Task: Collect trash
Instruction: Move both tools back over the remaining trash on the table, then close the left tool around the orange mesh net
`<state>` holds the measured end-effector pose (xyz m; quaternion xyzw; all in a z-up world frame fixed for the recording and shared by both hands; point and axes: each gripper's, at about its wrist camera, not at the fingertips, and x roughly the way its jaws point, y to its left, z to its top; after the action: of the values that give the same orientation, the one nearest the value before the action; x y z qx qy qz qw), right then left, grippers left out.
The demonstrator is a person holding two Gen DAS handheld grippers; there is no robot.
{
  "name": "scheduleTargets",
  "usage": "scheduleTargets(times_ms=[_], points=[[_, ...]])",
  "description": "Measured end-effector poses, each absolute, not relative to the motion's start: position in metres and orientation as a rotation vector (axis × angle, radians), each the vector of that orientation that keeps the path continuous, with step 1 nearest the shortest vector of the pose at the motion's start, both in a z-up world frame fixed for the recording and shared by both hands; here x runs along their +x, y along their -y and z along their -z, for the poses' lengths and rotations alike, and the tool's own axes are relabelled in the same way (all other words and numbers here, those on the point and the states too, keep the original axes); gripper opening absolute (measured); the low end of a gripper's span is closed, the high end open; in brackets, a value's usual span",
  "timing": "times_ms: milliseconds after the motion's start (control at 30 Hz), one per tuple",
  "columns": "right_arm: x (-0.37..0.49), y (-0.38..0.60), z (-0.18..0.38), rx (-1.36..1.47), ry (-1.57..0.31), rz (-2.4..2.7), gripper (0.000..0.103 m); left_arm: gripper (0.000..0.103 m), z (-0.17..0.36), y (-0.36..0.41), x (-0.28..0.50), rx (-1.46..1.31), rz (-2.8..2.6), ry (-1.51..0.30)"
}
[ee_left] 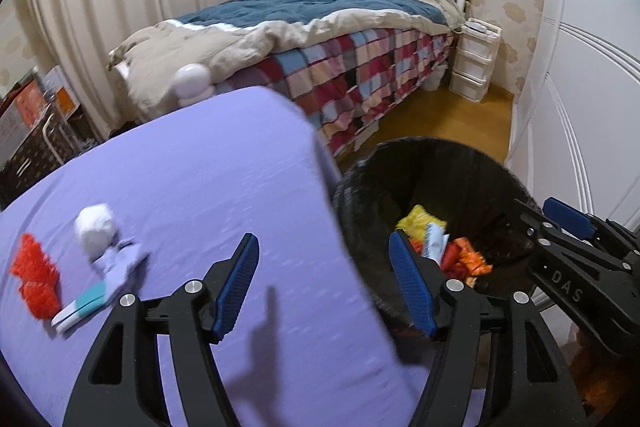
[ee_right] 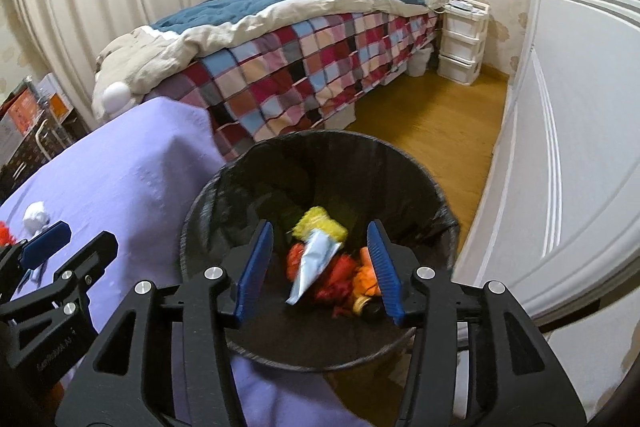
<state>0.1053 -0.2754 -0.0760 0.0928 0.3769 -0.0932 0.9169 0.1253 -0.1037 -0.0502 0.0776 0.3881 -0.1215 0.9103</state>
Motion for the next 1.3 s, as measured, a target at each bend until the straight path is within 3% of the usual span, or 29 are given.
scheduleTargets(times_ms=[767, 1300], points=[[0.098, 0.099, 0.071, 0.028, -0.817, -0.151, 0.055, 0.066, 0.057, -0.094, 0.079, 0.023, -0.116, -0.827], [0.113, 0.052, 0.081, -0.050, -0.877, -0.190, 0.055, 0.069, 0.064, -0.134, 0.095, -0.054, -0.145, -0.843]])
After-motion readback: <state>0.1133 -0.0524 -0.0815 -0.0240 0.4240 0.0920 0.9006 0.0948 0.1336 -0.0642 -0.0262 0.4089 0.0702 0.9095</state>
